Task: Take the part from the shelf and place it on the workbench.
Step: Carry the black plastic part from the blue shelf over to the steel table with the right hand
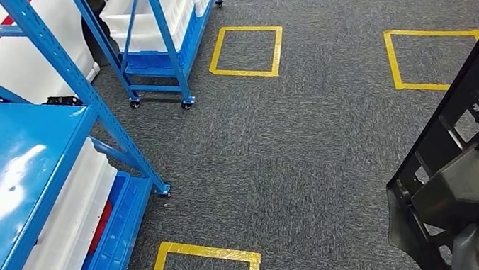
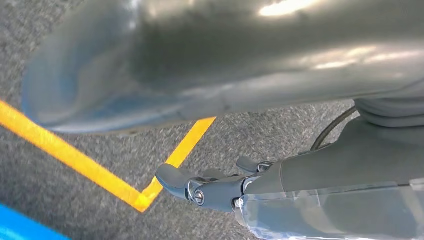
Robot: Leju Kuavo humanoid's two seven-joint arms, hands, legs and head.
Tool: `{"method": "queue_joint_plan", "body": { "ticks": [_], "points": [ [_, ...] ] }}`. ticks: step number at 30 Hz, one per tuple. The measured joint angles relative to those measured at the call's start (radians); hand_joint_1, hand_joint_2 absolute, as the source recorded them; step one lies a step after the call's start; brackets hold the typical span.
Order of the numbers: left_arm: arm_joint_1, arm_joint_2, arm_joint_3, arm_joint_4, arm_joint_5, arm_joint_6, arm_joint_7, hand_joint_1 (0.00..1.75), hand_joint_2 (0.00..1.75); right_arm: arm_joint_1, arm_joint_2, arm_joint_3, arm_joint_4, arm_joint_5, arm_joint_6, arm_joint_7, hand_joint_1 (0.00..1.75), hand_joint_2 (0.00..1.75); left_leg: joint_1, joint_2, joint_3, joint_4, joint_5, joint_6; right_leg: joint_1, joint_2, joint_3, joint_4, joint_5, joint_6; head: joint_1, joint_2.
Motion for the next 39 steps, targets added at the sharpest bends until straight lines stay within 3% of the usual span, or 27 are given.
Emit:
{"method": "queue_joint_plan", "body": {
  "ticks": [2, 4, 6, 8, 10, 12, 14, 15, 16, 17, 19, 21, 24, 26, 28, 29, 30, 31, 33, 35, 37, 39],
  "points": [
    [0.002, 0.000, 0.000, 0.000, -0.003, -0.004, 0.000, 0.00, 0.00, 0.002, -0.004, 0.012, 0.000, 0.008, -0.018, 0.000, 1.75, 1.75, 0.003, -0.010, 0.032, -0.078, 0.068, 0.003, -0.001, 0.030, -0.001, 0.006, -0.001, 0.002, 0.000, 0.000],
    [0.002, 0.002, 0.000, 0.000, -0.006, -0.009, -0.001, 0.00, 0.00, 0.004, -0.008, 0.022, 0.001, 0.015, -0.031, 0.000, 1.75, 1.75, 0.008, -0.052, 0.085, -0.208, 0.130, 0.007, -0.001, 0.056, -0.004, 0.013, -0.002, 0.008, 0.000, 0.000],
    [0.003, 0.003, 0.001, 0.001, -0.010, -0.014, 0.001, 0.00, 0.00, 0.006, -0.011, 0.032, 0.001, 0.019, -0.043, 0.000, 1.75, 1.75, 0.007, -0.078, 0.102, -0.260, 0.145, 0.011, -0.002, 0.078, -0.010, 0.016, 0.001, 0.021, 0.001, 0.000],
    [0.001, 0.003, 0.001, 0.001, -0.013, -0.016, 0.003, 0.00, 0.00, 0.009, -0.015, 0.038, 0.001, 0.019, -0.052, 0.000, 1.75, 1.75, 0.004, -0.061, 0.103, -0.264, 0.149, 0.020, -0.004, 0.096, -0.016, 0.014, 0.007, 0.035, 0.002, 0.000],
    [-0.002, 0.004, 0.001, 0.001, -0.016, -0.017, 0.005, 0.00, 0.00, 0.013, -0.018, 0.039, 0.001, 0.011, -0.054, 0.000, 1.75, 1.75, 0.004, -0.036, 0.105, -0.273, 0.159, 0.037, -0.003, 0.062, -0.030, 0.037, -0.011, 0.043, 0.003, 0.000],
    [0.000, 0.004, 0.001, 0.001, -0.018, -0.017, 0.007, 0.00, 0.00, 0.015, -0.019, 0.039, 0.001, -0.008, -0.042, 0.000, 1.75, 1.75, 0.002, -0.010, 0.102, -0.279, 0.165, 0.047, -0.002, -0.001, -0.074, 0.134, -0.071, 0.047, 0.005, 0.000],
    [0.004, 0.005, 0.001, 0.001, -0.019, -0.018, 0.010, 0.00, 0.00, 0.014, -0.019, 0.039, 0.003, -0.030, -0.020, 0.000, 1.75, 1.75, -0.003, 0.019, 0.097, -0.278, 0.166, 0.049, -0.002, -0.026, -0.131, 0.258, -0.130, 0.052, 0.005, 0.000],
    [0.005, 0.005, 0.001, 0.001, -0.019, -0.018, 0.012, 0.00, 0.00, 0.014, -0.019, 0.039, 0.005, -0.042, -0.005, 0.000, 1.75, 1.75, -0.005, 0.034, 0.095, -0.278, 0.166, 0.050, -0.003, -0.030, -0.142, 0.289, -0.136, 0.052, 0.005, 0.000],
    [0.004, 0.005, 0.001, 0.001, -0.020, -0.018, 0.012, 0.00, 0.00, 0.015, -0.018, 0.039, 0.006, -0.055, 0.014, 0.001, 1.75, 1.75, -0.007, 0.048, 0.094, -0.278, 0.165, 0.050, -0.003, -0.033, -0.132, 0.278, -0.122, 0.052, 0.005, 0.000],
    [0.003, 0.005, 0.001, 0.001, -0.022, -0.018, 0.012, 0.00, 0.00, 0.014, -0.016, 0.038, 0.007, -0.068, 0.036, 0.001, 1.75, 1.75, -0.008, 0.061, 0.095, -0.278, 0.164, 0.049, -0.002, -0.039, -0.102, 0.228, -0.094, 0.049, 0.005, 0.000],
    [0.000, 0.005, 0.001, 0.001, -0.024, -0.018, 0.012, 0.00, 0.00, 0.014, -0.010, 0.036, 0.008, -0.087, 0.069, 0.001, 1.75, 1.75, -0.012, 0.082, 0.101, -0.278, 0.161, 0.046, 0.005, -0.080, -0.016, 0.082, -0.041, 0.039, 0.005, 0.000],
    [-0.001, 0.005, 0.001, 0.001, -0.027, -0.018, 0.012, 0.00, 0.00, 0.013, -0.005, 0.033, 0.008, -0.096, 0.084, 0.001, 1.75, 1.75, -0.014, 0.097, 0.107, -0.278, 0.158, 0.039, 0.014, -0.109, 0.023, 0.007, -0.026, 0.027, 0.005, 0.000],
    [-0.006, 0.004, 0.001, 0.001, -0.032, -0.017, 0.009, 0.00, 0.00, 0.013, 0.002, 0.029, 0.007, -0.103, 0.090, 0.001, 1.75, 1.75, -0.014, 0.114, 0.112, -0.275, 0.152, 0.024, 0.015, -0.082, 0.021, -0.005, -0.019, 0.013, 0.005, 0.000],
    [-0.007, 0.004, 0.001, 0.001, -0.033, -0.016, 0.006, 0.00, 0.00, 0.013, 0.007, 0.027, 0.007, -0.103, 0.093, 0.001, 1.75, 1.75, -0.012, 0.072, 0.090, -0.228, 0.113, 0.013, 0.007, -0.061, 0.020, -0.014, -0.010, 0.002, 0.002, 0.000],
    [-0.005, 0.004, 0.001, 0.001, -0.034, -0.016, 0.004, 0.00, 0.00, 0.011, 0.011, 0.026, 0.007, -0.103, 0.098, 0.000, 1.75, 1.75, -0.008, 0.016, 0.031, -0.102, 0.044, 0.008, 0.005, -0.038, 0.017, -0.015, -0.005, -0.005, -0.001, 0.000],
    [-0.003, 0.004, 0.001, 0.001, -0.034, -0.016, 0.004, 0.00, 0.00, 0.011, 0.012, 0.026, 0.007, -0.103, 0.100, 0.000, 1.75, 1.75, -0.006, 0.004, -0.001, -0.035, 0.018, 0.007, 0.006, -0.025, 0.015, -0.014, -0.004, -0.006, -0.002, 0.000],
    [-0.001, 0.003, 0.001, 0.001, -0.034, -0.016, 0.004, 0.00, 0.00, 0.011, 0.012, 0.025, 0.007, -0.102, 0.102, 0.000, 1.75, 1.75, -0.004, 0.000, -0.021, 0.007, 0.012, 0.006, 0.006, -0.010, 0.013, -0.012, -0.003, -0.006, -0.002, 0.000],
    [0.000, 0.003, 0.001, 0.001, -0.034, -0.016, 0.004, 0.00, 0.00, 0.011, 0.012, 0.024, 0.007, -0.102, 0.103, 0.000, 1.75, 1.75, -0.002, -0.001, -0.025, 0.013, 0.025, 0.006, 0.006, 0.004, 0.013, -0.010, -0.003, -0.006, -0.002, 0.000],
    [0.001, 0.003, 0.001, 0.001, -0.034, -0.017, 0.003, 0.00, 0.00, 0.011, 0.014, 0.023, 0.007, -0.101, 0.103, 0.000, 1.75, 1.75, 0.005, -0.015, 0.023, -0.094, 0.099, 0.005, 0.004, 0.034, 0.012, -0.004, -0.004, -0.003, -0.002, 0.000],
    [0.000, 0.003, 0.001, 0.001, -0.035, -0.017, 0.002, 0.00, 0.00, 0.011, 0.015, 0.023, 0.007, -0.100, 0.104, 0.000, 1.75, 1.75, 0.010, -0.057, 0.077, -0.218, 0.148, 0.006, 0.004, 0.058, 0.006, 0.007, -0.006, 0.006, -0.001, 0.000],
    [-0.001, 0.003, 0.001, 0.001, -0.036, -0.018, 0.001, 0.00, 0.00, 0.010, 0.016, 0.023, 0.006, -0.100, 0.104, 0.000, 1.75, 1.75, 0.009, -0.076, 0.090, -0.257, 0.152, 0.011, 0.003, 0.078, -0.004, 0.013, -0.004, 0.020, -0.001, 0.000],
    [-0.004, 0.002, 0.001, 0.001, -0.037, -0.018, 0.001, 0.00, 0.00, 0.011, 0.017, 0.021, 0.005, -0.100, 0.103, 0.000, 1.75, 1.75, 0.007, -0.054, 0.091, -0.263, 0.160, 0.025, -0.001, 0.089, -0.011, 0.014, -0.001, 0.035, -0.001, 0.000]
  ]
}}
